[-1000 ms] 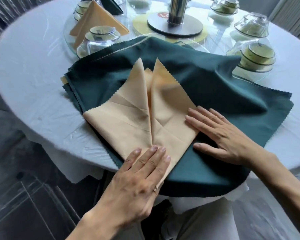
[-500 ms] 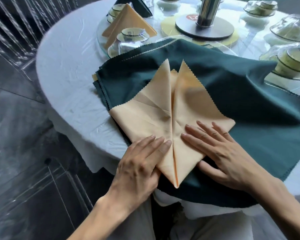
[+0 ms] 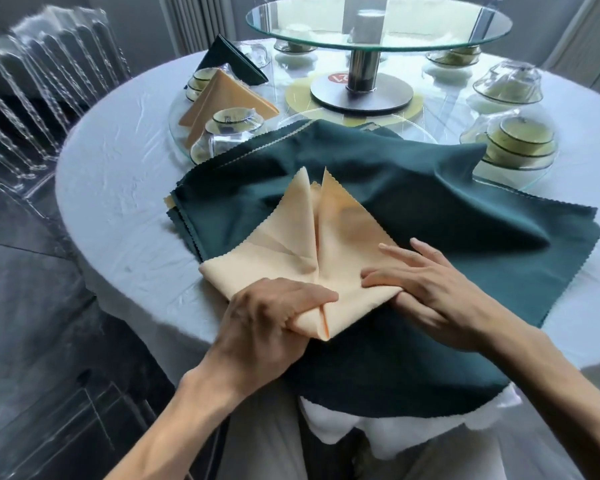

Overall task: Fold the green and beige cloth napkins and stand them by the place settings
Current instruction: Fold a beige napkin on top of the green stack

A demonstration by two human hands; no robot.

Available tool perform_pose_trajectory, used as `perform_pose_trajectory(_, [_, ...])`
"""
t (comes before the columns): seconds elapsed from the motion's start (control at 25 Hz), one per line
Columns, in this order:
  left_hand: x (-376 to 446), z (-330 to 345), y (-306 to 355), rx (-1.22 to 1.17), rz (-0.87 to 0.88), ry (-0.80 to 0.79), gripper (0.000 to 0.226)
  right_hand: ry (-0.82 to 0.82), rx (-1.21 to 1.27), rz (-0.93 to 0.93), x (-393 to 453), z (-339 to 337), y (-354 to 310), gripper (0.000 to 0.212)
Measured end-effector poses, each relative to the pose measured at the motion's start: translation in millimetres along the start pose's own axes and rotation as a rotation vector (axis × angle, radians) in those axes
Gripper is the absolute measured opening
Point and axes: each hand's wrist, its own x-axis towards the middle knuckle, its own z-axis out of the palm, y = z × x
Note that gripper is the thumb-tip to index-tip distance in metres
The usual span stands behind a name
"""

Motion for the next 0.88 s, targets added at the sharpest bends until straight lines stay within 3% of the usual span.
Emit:
perform_pose_trajectory(0.12, [20, -45, 28, -0.193, -0.1, -0.11, 0.014, 0.002, 0.14, -0.025, -11, -37, -28, 0.031])
perform_pose_trajectory(0.36, [97, -126, 65, -0.693, -0.249, -0.293, 0.027, 0.064, 0.931, 0.056, -32, -128, -66, 0.027])
perform_pose_trajectory(0.52, [151, -80, 31, -0.787, -0.488, -0.468, 0.012, 0.081, 1.019, 0.341, -25, -122, -28, 0.023])
perform_pose_trajectory(0.68, [155, 12, -19, -0.673, -0.719, -0.667, 0.013, -0.08, 0.763, 0.521, -16, -60, 28, 0.013])
perform_pose_trajectory(0.88, [144, 29, -45, -0.629, -0.738, -0.695, 0.025, -0.077, 0.738, 0.61, -16, -39, 51, 0.009])
